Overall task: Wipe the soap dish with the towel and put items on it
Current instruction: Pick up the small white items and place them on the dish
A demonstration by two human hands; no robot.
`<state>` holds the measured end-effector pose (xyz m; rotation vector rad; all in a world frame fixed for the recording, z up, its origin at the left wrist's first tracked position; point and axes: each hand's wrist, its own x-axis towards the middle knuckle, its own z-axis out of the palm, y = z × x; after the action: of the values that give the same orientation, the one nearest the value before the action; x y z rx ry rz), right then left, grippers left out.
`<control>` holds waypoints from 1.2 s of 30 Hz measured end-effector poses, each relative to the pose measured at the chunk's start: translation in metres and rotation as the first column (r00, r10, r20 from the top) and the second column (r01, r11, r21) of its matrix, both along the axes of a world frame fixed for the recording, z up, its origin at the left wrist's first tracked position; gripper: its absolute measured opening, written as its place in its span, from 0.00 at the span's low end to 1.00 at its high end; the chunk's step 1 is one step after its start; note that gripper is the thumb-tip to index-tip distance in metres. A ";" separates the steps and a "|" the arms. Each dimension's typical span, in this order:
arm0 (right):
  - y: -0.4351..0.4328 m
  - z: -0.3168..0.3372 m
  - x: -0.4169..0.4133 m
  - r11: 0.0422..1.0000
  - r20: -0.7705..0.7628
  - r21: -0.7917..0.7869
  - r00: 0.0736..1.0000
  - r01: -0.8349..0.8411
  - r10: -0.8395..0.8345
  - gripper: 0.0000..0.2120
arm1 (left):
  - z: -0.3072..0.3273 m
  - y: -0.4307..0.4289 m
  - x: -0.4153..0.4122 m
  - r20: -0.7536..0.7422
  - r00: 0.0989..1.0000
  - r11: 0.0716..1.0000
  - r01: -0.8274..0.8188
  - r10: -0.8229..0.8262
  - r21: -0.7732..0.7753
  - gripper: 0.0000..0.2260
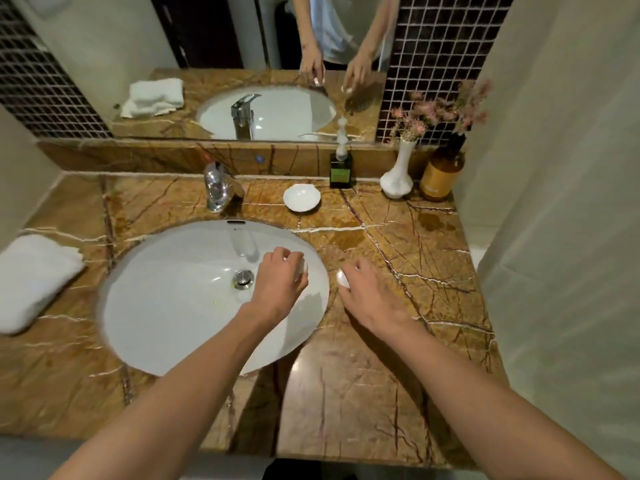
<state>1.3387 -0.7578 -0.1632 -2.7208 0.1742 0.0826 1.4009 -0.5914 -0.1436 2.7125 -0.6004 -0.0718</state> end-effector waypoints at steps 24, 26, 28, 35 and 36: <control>0.006 -0.008 0.199 0.998 0.052 0.031 0.997 -0.052 0.051 0.25 | -0.037 -0.001 0.117 -0.077 0.994 0.989 -0.086 0.077 -0.121 0.16; 0.005 -0.009 0.219 0.996 0.062 0.026 0.994 -0.087 0.085 0.24 | -0.040 -0.002 0.125 -0.068 0.992 0.985 -0.117 0.109 -0.128 0.16; 0.003 -0.012 0.237 0.994 0.067 0.016 0.992 -0.107 0.106 0.24 | -0.041 -0.003 0.129 -0.080 0.989 0.981 -0.135 0.125 -0.142 0.16; 0.006 -0.023 0.274 0.974 0.022 -0.083 0.976 -0.212 0.215 0.19 | -0.049 0.005 0.143 -0.097 0.984 0.969 -0.168 0.152 -0.179 0.17; 0.007 -0.025 0.276 0.969 0.010 -0.101 0.974 -0.224 0.226 0.18 | -0.050 0.006 0.145 -0.097 0.983 0.968 -0.172 0.156 -0.182 0.17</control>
<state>1.6145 -0.7510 -0.1886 -2.8293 -0.1412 0.1127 1.5455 -0.5851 -0.1932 2.5489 -0.3382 -0.0782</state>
